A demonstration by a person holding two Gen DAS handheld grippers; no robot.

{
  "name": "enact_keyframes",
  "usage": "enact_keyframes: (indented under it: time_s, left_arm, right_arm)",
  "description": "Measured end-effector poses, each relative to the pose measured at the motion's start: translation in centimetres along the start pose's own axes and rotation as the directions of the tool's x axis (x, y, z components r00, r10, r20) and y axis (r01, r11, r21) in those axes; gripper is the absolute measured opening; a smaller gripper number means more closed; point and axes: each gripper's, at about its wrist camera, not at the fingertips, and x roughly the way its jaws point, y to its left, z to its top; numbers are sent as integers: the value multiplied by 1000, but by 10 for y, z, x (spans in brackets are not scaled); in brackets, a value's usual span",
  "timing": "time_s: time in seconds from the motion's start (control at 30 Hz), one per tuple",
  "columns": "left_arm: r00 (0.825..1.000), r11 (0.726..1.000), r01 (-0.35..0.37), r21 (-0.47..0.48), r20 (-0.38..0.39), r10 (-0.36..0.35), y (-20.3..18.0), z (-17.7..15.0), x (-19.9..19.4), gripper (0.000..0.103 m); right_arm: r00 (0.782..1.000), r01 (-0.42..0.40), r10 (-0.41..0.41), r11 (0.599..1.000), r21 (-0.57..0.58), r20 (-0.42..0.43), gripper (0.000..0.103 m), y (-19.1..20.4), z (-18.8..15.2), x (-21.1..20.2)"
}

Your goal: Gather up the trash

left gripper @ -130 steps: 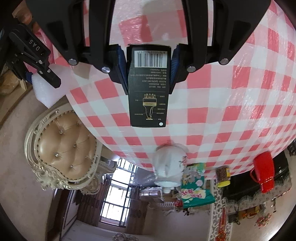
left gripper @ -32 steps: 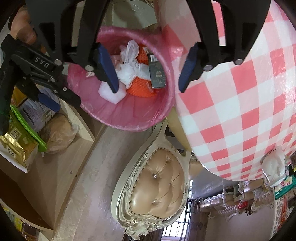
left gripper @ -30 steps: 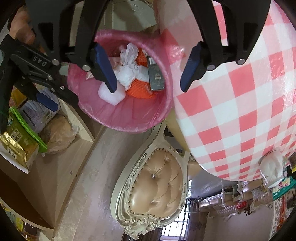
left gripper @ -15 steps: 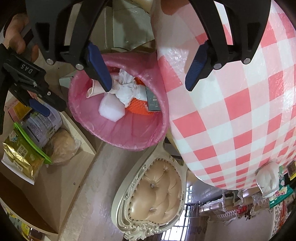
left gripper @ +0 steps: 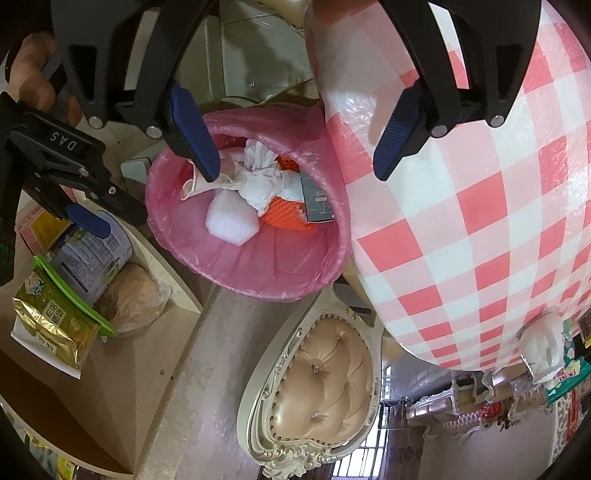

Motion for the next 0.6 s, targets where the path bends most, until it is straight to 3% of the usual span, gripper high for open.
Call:
enact_keyframes:
  time_s: [0.6]
  left_arm:
    - [1000, 1000, 2, 0, -3, -2, -1, 0, 1, 82]
  right_arm:
    - [1000, -1, 1, 1000, -3, -9, 85, 0, -2, 3]
